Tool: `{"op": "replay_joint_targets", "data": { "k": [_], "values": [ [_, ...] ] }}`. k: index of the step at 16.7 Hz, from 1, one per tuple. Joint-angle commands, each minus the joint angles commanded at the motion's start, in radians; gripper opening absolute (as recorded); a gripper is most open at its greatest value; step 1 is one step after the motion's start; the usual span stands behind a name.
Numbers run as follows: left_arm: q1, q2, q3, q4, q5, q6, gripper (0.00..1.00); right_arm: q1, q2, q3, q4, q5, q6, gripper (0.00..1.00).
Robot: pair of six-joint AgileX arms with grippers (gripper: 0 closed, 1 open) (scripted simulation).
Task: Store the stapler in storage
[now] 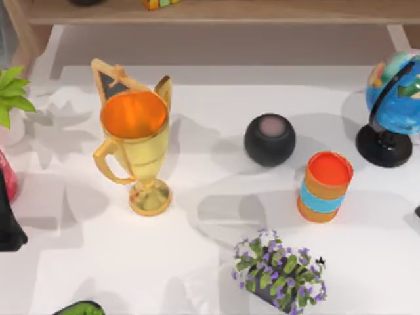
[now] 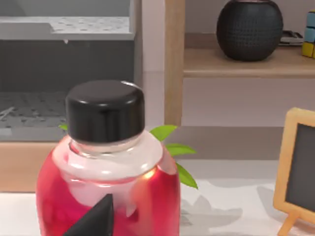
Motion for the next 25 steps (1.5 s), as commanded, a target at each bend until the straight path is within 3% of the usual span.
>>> {"op": "replay_joint_targets", "data": {
  "k": [7, 11, 24, 25],
  "values": [
    [0.0, 0.0, 0.0, 0.0, 0.0, 0.0, 1.0, -0.106, -0.067, -0.19, 0.122, -0.107, 0.0, 0.0],
    [0.0, 0.0, 0.0, 0.0, 0.0, 0.0, 1.0, -0.112, -0.07, -0.199, 0.129, -0.113, 0.002, 0.0],
    [0.0, 0.0, 0.0, 0.0, 0.0, 0.0, 1.0, -0.112, -0.07, -0.199, 0.129, -0.113, 0.002, 0.98],
    [0.0, 0.0, 0.0, 0.0, 0.0, 0.0, 1.0, -0.112, -0.07, -0.199, 0.129, -0.113, 0.002, 1.0]
  ]
}}
